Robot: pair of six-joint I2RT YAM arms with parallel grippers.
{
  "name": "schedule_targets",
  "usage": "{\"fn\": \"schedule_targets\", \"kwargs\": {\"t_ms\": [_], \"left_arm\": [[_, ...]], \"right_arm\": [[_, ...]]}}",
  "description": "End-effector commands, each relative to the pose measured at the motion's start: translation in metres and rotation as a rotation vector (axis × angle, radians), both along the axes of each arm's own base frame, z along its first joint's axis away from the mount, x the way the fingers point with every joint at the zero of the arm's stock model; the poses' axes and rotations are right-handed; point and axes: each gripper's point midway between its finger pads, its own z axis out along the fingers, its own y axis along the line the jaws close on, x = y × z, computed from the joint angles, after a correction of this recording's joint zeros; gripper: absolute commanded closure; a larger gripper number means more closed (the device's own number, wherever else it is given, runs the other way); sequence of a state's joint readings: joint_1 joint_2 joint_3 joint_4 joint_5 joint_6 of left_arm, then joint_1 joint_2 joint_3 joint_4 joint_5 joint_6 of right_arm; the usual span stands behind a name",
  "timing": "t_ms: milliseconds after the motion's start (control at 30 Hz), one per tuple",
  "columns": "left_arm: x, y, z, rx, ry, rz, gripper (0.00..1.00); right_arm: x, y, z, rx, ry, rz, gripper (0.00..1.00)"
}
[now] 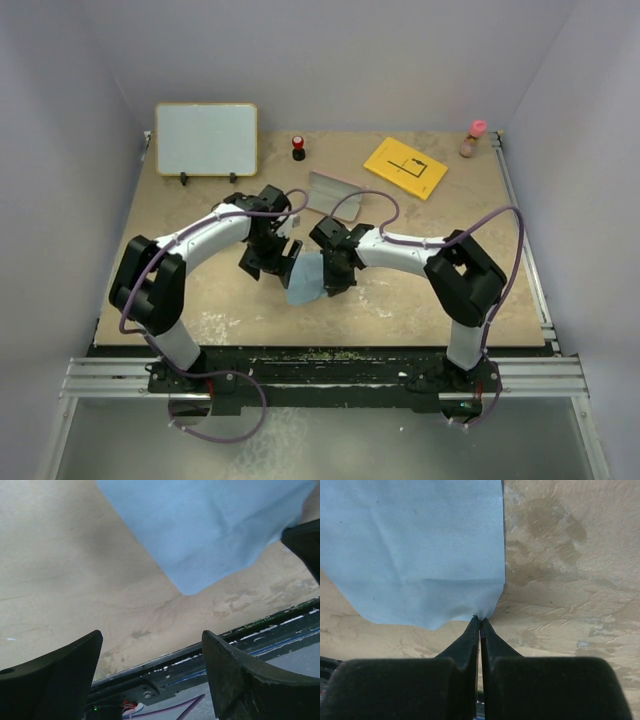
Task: Organize the sunglasses
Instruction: Fold the glasses cleaning cloth at the center of the board.
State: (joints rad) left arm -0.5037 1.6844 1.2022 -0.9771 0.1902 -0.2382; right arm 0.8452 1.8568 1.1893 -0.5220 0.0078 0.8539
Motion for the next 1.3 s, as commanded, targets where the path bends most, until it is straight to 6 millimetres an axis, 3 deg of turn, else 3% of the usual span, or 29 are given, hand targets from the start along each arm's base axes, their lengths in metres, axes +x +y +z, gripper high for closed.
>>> {"fn": "schedule_targets", "kwargs": {"t_ms": [0, 133, 633, 933, 1133, 1267], "left_arm": [[-0.003, -0.029, 0.010, -0.065, -0.042, 0.016, 0.16], [-0.006, -0.028, -0.013, -0.018, 0.003, 0.044, 0.16], [-0.008, -0.022, -0.032, 0.138, 0.031, 0.106, 0.22], [-0.011, -0.037, -0.044, 0.115, 0.054, 0.155, 0.18], [0.003, -0.054, -0.048, 0.100, 0.024, 0.230, 0.18], [-0.002, -0.059, -0.056, 0.118, 0.013, 0.226, 0.18]], "right_arm": [[-0.006, -0.005, 0.007, 0.024, -0.005, -0.048, 1.00], [-0.010, -0.008, 0.003, 0.021, 0.004, -0.052, 1.00], [-0.005, 0.002, 0.002, 0.056, -0.006, -0.054, 1.00], [-0.012, -0.002, -0.003, 0.038, 0.026, -0.049, 1.00], [-0.014, -0.007, -0.005, 0.041, 0.022, -0.065, 1.00], [-0.020, -0.010, -0.006, 0.037, 0.043, -0.084, 1.00]]}}
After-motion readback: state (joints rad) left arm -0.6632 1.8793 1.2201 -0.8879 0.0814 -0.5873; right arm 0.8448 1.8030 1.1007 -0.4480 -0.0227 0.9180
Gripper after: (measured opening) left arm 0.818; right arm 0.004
